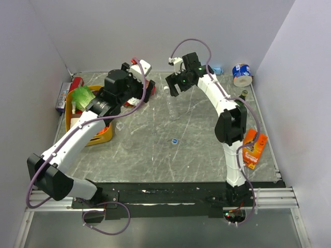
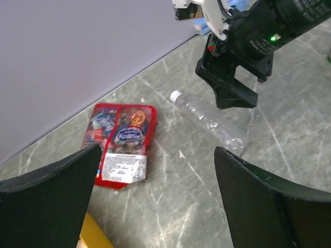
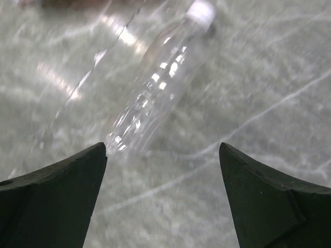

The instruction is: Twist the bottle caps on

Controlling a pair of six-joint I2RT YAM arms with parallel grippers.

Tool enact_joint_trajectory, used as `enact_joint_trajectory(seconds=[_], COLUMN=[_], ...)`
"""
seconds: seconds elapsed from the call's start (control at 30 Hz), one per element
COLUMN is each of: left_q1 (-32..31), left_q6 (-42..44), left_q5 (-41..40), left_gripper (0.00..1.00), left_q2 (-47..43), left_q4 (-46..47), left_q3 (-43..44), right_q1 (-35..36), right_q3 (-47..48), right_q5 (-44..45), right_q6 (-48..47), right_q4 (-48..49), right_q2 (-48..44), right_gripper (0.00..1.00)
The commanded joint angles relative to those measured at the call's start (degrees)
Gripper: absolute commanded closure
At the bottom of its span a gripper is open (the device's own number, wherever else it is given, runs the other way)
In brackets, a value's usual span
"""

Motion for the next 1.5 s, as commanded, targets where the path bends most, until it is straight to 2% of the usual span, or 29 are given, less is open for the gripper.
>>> enact_joint_trajectory(seconds=[0.0, 0.13, 0.33, 0.4, 0.53, 0.57, 0.7, 0.73, 0.77, 0.8, 0.83, 0.87, 0.9, 0.97, 1.1, 1.13, 1.27, 1.47], left_q1=[0.7, 0.9, 0.9, 0.9, 1.1, 1.1, 2.5, 2.7, 3.0, 3.4, 3.4, 3.6, 3.9, 4.2, 4.9, 5.2, 5.8, 5.6], left_q6=[-1.5, -2.3, -2.9, -3.1, -3.4, -3.9, -9.8, -12.5, -17.0, -19.5, -22.2, -28.0, -30.7, -37.2, -46.2, -49.2, -54.2, -55.5], left_q5=[-1.4, -0.5, -0.3, 0.0, 0.2, 0.2, 0.3, 0.3, 0.3, -0.2, -0.9, -1.8, -1.2, 2.4, 14.0, 16.0, 26.4, 31.7], left_gripper=[0.04, 0.04, 0.04, 0.04, 0.04, 0.04, 0.04, 0.04, 0.04, 0.04, 0.04, 0.04, 0.04, 0.04, 0.01, 0.01, 0.15, 0.23], left_q2=[-2.5, -2.4, -2.0, -1.7, -1.4, -1.3, 0.5, 0.9, 2.2, 2.7, 3.2, 4.5, 5.3, 8.2, 13.0, 13.8, 17.5, 19.0], left_q4=[-1.8, -2.3, -2.3, -2.1, -1.5, -1.0, 0.4, 0.9, 1.6, 3.0, 3.8, 4.2, 4.7, 5.5, 10.6, 14.5, 22.7, 26.9], left_q3=[-0.9, -1.7, -2.8, -3.0, -3.5, -3.6, -1.2, 0.7, 1.7, 2.6, 4.5, 5.4, 6.4, 9.3, 12.0, 12.1, 12.1, 12.7], right_q1=[2.1, 3.2, 4.1, 4.2, 4.2, 4.0, 3.0, 1.9, 1.2, 0.6, -0.2, -1.5, -1.8, -1.9, -1.8, -1.6, -0.9, -0.9], right_q3=[6.3, 10.1, 12.2, 12.8, 12.0, 10.4, 4.1, 2.8, -1.6, -5.9, -12.6, -28.5, -35.8, -47.9, -53.1, -53.9, -56.7, -58.9], right_q5=[3.6, 3.3, 1.7, 2.8, 3.3, 2.3, -6.9, -9.6, -13.3, -15.1, -16.8, -20.3, -20.9, -22.8, -22.8, -22.9, -22.7, -20.4], right_q6=[5.3, 9.4, 12.1, 12.6, 10.7, 9.6, 6.7, 6.2, 6.3, 6.7, 7.3, 7.5, 7.4, 4.6, 7.4, 8.0, 8.2, 9.9], right_q4=[5.5, 8.0, 9.2, 9.2, 7.9, 7.9, 8.2, 8.3, 10.8, 14.0, 20.9, 36.4, 43.9, 51.5, 54.6, 55.2, 54.9, 54.3], right_q2=[7.6, 14.3, 17.7, 18.4, 18.2, 17.5, 7.4, 5.1, 2.7, -4.4, -9.5, -15.1, -25.1, -32.3, -42.2, -43.5, -47.1, -49.8], right_gripper=[0.02, 0.04, 0.08, 0.12, 0.33, 0.35, 0.46, 0.53, 0.56, 0.58, 0.59, 0.60, 0.60, 0.57, 0.57, 0.58, 0.58, 0.59])
